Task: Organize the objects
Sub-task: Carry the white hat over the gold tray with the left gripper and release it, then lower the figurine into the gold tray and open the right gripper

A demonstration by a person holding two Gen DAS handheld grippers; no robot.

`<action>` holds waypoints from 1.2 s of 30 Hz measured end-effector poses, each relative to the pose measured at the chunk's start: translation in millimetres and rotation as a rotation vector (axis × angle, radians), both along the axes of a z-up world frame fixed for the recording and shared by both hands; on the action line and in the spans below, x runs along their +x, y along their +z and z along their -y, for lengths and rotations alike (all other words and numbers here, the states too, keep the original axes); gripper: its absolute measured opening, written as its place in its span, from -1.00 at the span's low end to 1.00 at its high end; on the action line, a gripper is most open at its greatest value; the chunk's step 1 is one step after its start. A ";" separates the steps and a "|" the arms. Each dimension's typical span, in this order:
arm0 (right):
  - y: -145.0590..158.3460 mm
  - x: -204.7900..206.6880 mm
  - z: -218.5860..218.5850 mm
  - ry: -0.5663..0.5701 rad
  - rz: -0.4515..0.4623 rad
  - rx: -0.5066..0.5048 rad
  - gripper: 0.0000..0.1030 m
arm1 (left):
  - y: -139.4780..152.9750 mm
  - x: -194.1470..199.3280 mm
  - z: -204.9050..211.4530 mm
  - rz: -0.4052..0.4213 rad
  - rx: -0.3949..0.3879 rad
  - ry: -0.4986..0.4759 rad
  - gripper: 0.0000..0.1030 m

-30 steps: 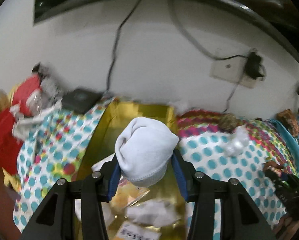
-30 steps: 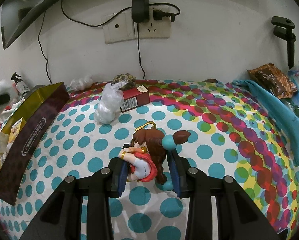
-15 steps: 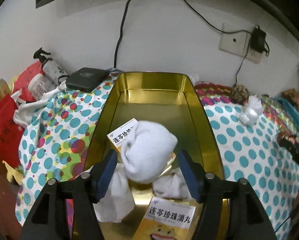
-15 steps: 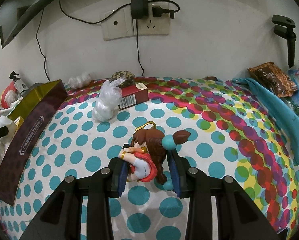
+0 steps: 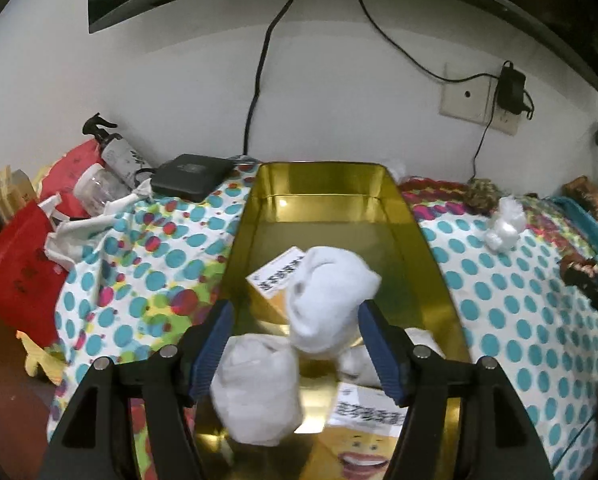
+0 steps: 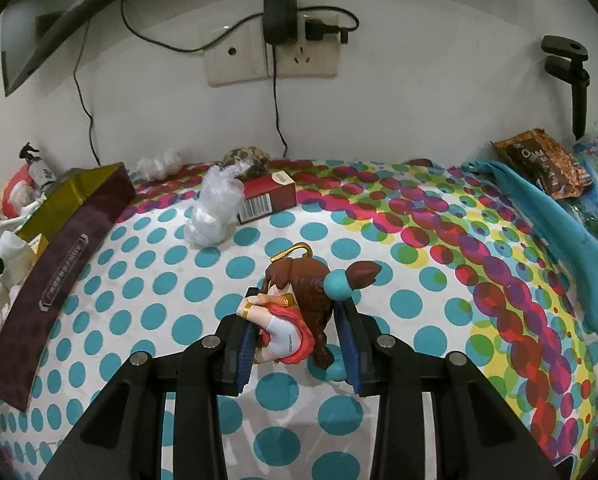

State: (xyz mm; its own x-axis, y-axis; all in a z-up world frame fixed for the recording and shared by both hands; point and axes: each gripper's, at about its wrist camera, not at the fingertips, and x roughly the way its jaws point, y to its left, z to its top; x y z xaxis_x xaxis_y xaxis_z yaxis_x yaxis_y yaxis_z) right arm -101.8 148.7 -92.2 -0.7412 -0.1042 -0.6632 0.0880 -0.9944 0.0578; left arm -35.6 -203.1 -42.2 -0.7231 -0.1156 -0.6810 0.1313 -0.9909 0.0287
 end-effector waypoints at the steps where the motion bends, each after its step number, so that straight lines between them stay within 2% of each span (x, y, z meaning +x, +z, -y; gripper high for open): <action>1: 0.7 0.3 0.3 0.004 -0.005 -0.003 -0.34 | -0.4 0.3 2.5 0.001 0.000 0.006 0.36; 4: 2.8 0.5 7.5 0.016 -0.016 0.008 -0.34 | -0.9 3.0 11.8 -0.011 0.012 0.031 0.43; 9: 13.3 -3.2 34.8 0.068 -0.011 -0.043 -0.34 | -0.5 7.3 24.0 -0.041 0.017 0.061 0.46; 13: 39.7 -4.4 79.3 0.168 -0.049 -0.076 -0.34 | 1.0 13.2 35.9 -0.071 0.057 0.096 0.47; 16: 57.5 -6.8 117.6 0.253 -0.077 -0.084 -0.34 | 0.8 14.7 43.8 -0.077 0.125 0.096 0.50; 21: 71.0 -17.6 179.7 0.370 -0.073 -0.087 -0.34 | 2.6 17.8 36.2 -0.105 0.080 0.084 0.53; 24: 68.9 -22.7 206.9 0.416 -0.057 -0.060 -0.34 | 4.1 21.8 35.0 -0.128 0.070 0.088 0.54; 28: 54.5 -33.4 233.6 0.455 -0.003 -0.029 -0.34 | 2.9 21.0 45.0 -0.118 0.149 0.080 0.56; 30: 48.2 -36.5 240.4 0.464 0.009 -0.003 -0.34 | 1.6 19.2 49.2 -0.109 0.179 0.074 0.56; 36: 36.9 -43.7 252.3 0.477 0.032 0.023 -0.33 | 1.2 19.1 49.6 -0.088 0.203 0.070 0.56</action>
State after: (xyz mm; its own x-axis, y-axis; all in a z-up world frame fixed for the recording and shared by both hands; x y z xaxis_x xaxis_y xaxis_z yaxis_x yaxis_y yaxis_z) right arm -145.5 -103.5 -55.3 -0.5933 -0.4130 -0.6910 0.5339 -0.8443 0.0461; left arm -16.5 -252.8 -41.0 -0.7757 -0.0346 -0.6301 0.1934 -0.9635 -0.1852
